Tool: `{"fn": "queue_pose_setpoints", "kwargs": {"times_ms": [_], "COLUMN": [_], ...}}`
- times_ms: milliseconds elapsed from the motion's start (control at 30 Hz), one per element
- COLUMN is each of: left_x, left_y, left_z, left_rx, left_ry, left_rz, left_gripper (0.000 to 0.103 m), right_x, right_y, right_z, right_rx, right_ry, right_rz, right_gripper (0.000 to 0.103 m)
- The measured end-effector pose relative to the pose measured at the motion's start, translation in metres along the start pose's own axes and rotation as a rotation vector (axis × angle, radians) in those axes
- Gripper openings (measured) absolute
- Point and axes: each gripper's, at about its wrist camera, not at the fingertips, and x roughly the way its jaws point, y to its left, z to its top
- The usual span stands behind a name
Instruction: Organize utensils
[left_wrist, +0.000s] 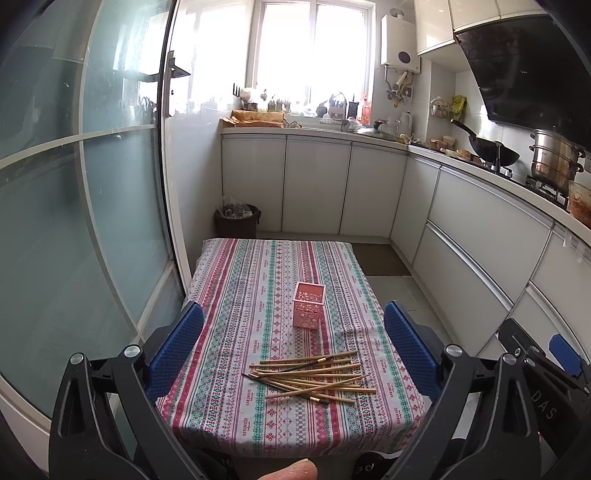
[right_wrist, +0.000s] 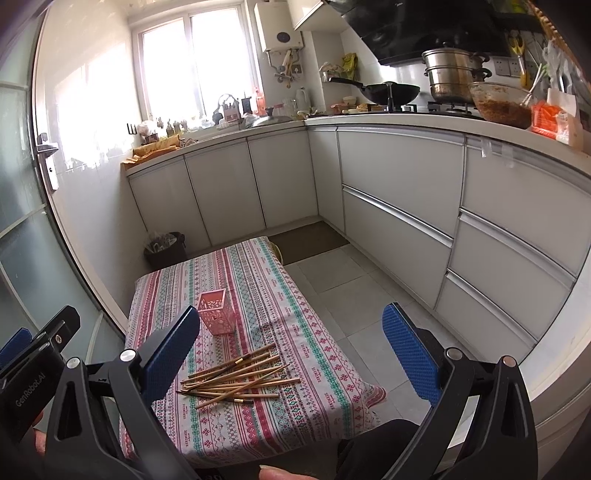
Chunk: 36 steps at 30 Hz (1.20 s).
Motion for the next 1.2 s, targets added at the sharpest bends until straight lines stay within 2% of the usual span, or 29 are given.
{"fn": "queue_pose_setpoints", "kwargs": {"times_ms": [1200], "left_x": [0.0041], "left_y": [0.0047], "left_z": [-0.0020], "left_rx": [-0.005], "left_ry": [0.012], "left_rz": [0.013], "left_gripper": [0.095], "right_x": [0.0023], "right_y": [0.0035], "right_z": [0.0016], "right_rx": [-0.011], "right_ry": [0.012], "right_rz": [0.010], "right_gripper": [0.096]}}
